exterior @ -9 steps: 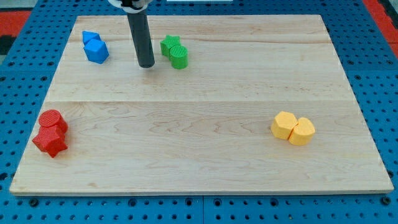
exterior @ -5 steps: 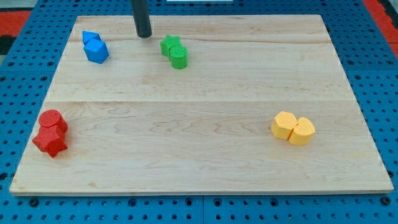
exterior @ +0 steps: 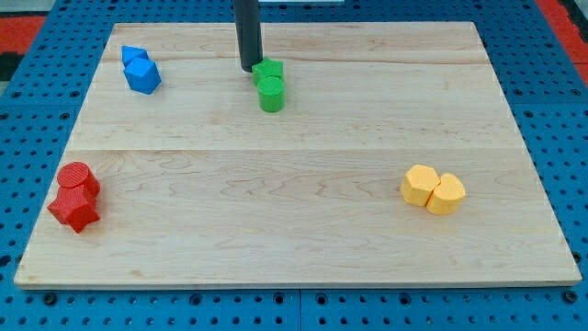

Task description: Slide the green star along with the green circle towards the center of the board

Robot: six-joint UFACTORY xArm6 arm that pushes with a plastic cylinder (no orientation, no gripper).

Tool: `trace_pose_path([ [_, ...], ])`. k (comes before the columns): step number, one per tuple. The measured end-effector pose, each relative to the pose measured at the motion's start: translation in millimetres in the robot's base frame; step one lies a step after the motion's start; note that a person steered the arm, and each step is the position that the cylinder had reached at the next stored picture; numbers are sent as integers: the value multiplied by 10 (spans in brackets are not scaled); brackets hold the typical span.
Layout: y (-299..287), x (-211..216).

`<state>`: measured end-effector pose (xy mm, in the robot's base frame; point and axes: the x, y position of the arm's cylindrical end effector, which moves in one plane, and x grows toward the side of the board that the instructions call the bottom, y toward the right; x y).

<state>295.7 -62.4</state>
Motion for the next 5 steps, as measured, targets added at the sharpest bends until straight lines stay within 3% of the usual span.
trace_pose_path([
  [5, 333, 206],
])
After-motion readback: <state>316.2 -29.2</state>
